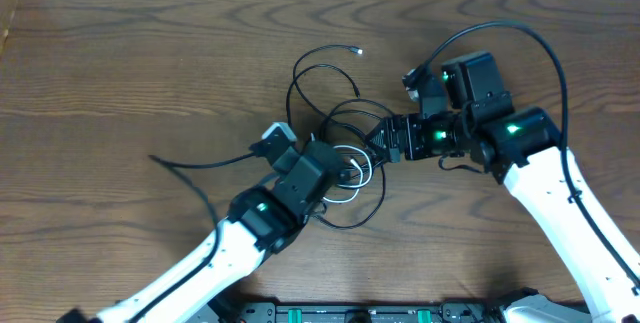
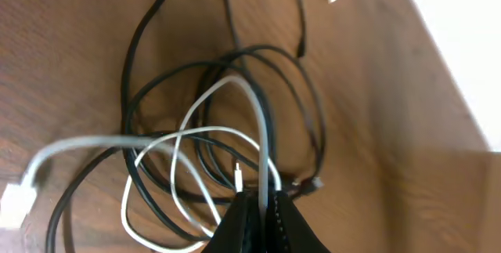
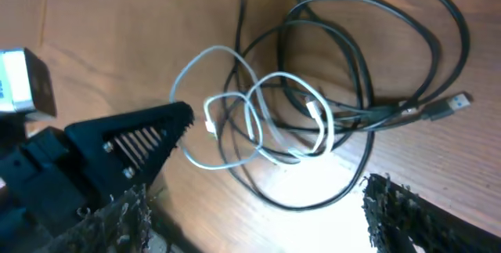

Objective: Untangle cables

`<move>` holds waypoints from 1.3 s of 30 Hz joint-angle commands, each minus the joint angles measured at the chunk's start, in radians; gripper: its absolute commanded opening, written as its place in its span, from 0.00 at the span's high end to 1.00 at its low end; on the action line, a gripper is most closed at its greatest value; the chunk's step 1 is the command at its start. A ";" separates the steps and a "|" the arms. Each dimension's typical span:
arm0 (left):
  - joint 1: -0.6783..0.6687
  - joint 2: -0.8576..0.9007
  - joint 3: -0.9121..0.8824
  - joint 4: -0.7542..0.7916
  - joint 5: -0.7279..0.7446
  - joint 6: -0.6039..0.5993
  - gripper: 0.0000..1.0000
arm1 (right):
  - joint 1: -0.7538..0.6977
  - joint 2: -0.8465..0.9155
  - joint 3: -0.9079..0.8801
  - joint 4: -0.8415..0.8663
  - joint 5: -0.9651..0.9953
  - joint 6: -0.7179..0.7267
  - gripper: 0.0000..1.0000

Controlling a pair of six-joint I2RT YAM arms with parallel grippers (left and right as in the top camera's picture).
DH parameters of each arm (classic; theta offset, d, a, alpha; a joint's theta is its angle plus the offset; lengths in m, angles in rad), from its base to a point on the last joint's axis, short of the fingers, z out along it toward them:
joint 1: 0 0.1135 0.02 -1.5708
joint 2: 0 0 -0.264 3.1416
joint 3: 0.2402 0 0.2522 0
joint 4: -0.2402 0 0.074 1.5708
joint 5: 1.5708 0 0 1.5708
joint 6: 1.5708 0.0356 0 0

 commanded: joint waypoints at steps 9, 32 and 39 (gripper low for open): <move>0.003 0.121 0.005 0.057 0.008 0.002 0.86 | 0.003 -0.001 -0.258 0.230 0.084 0.110 0.06; 0.003 0.128 0.005 0.173 -0.002 0.005 0.08 | 0.093 0.012 -0.531 0.673 -0.024 0.069 0.01; 0.012 0.092 0.005 0.290 -0.004 0.414 0.04 | 0.114 0.027 -0.531 0.676 0.051 0.069 0.01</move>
